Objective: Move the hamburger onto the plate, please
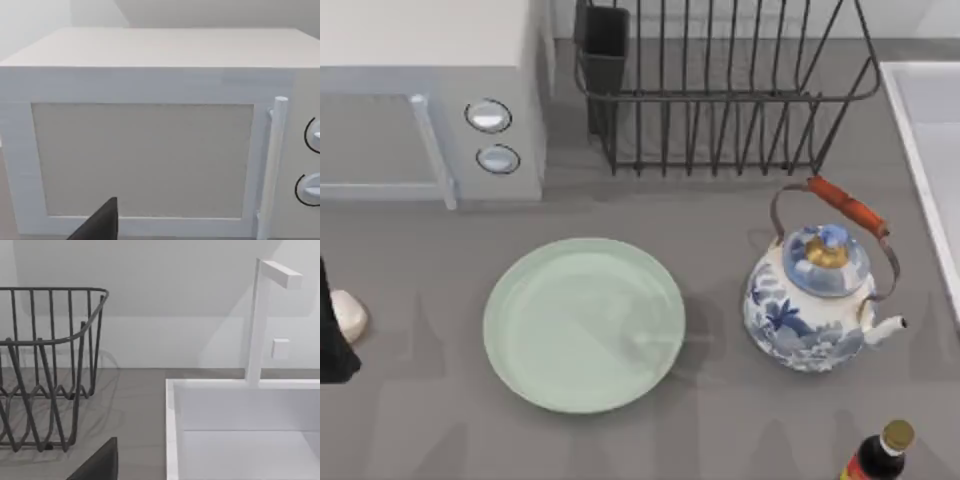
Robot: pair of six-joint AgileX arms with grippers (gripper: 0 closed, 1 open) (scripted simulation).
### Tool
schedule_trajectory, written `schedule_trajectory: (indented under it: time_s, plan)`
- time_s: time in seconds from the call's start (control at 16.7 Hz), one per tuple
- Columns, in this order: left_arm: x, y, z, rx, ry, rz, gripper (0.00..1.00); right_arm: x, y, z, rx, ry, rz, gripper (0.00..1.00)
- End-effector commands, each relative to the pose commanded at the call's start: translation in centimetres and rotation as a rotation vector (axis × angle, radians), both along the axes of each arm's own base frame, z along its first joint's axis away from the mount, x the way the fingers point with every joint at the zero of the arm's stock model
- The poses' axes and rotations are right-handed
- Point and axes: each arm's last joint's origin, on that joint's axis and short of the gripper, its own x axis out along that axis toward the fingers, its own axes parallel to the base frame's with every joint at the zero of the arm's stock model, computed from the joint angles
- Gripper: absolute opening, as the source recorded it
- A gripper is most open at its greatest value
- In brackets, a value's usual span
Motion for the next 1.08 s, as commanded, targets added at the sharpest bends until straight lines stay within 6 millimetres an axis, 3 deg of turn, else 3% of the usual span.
schedule_trajectory:
  time_s: [0.24, 0.6, 0.84, 1.08]
  plan:
    - [0.0, 0.0, 0.5, 0.024, 0.024, 0.000, 1.00, 0.0, 0.0, 0.0, 0.000, 0.000, 0.000, 1.00]
    - [1.8, 0.3, 4.7, 0.246, 0.313, -0.020, 1.00, 0.0, 0.0, 0.0, 0.000, 0.000, 0.000, 1.00]
    - [6.4, 0.7, 6.2, 0.440, 0.686, -0.126, 1.00, 0.0, 0.0, 0.0, 0.000, 0.000, 0.000, 1.00]
    - [11.9, 1.3, 5.8, 0.603, 1.026, -0.319, 1.00, 0.0, 0.0, 0.0, 0.000, 0.000, 0.000, 1.00]
